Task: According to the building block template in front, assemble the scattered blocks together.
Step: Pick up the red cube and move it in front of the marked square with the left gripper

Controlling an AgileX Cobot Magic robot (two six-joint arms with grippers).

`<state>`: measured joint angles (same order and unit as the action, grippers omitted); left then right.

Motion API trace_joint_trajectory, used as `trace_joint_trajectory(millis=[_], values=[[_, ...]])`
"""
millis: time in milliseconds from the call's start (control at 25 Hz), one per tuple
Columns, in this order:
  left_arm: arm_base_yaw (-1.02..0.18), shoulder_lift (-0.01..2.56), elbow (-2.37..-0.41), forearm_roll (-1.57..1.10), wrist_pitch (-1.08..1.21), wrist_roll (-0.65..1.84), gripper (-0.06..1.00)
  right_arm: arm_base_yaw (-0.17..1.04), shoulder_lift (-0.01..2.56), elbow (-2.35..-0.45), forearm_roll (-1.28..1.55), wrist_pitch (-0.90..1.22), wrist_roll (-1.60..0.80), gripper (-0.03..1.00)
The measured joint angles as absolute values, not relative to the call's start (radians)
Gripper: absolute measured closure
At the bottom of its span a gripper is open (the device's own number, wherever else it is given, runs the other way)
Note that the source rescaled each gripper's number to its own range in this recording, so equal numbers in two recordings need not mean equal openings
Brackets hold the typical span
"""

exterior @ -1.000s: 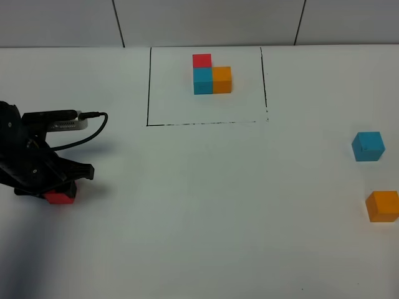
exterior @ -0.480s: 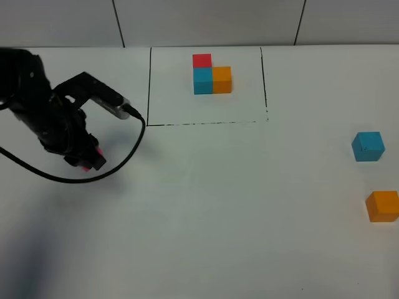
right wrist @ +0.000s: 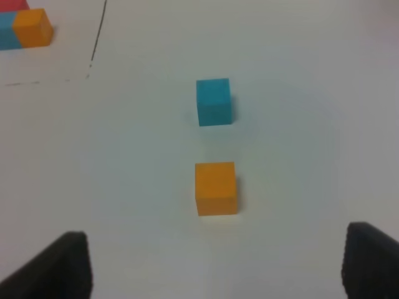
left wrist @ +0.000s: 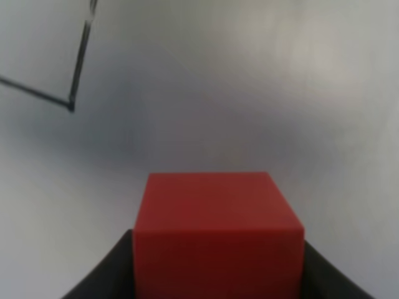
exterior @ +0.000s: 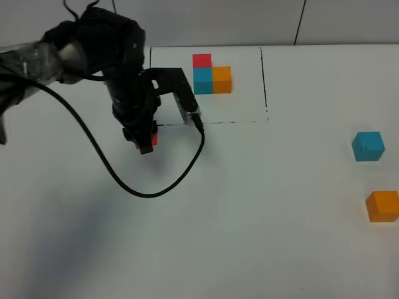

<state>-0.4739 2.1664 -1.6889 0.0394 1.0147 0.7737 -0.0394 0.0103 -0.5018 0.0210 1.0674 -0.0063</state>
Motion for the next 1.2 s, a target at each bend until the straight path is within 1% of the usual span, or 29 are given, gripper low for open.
trace_joint_trajectory(millis=[160, 320, 600, 1200], values=[[-0.528, 2.269, -1.848, 0.047, 1.085, 0.857, 0.94, -0.039, 0.010, -0.502, 0.021, 1.067, -0.006, 0.32], [-0.565, 2.348, -1.961, 0.047, 1.109, 0.917, 0.94, -0.039, 0.010, -0.502, 0.021, 1.067, -0.006, 0.32], [-0.574, 2.438, -2.098, -0.028, 1.126, 0.977, 0.94, -0.039, 0.010, -0.502, 0.021, 1.067, -0.006, 0.32], [-0.574, 2.497, -2.130, -0.050, 1.117, 0.987, 0.94, -0.039, 0.010, -0.502, 0.021, 1.067, -0.006, 0.32]])
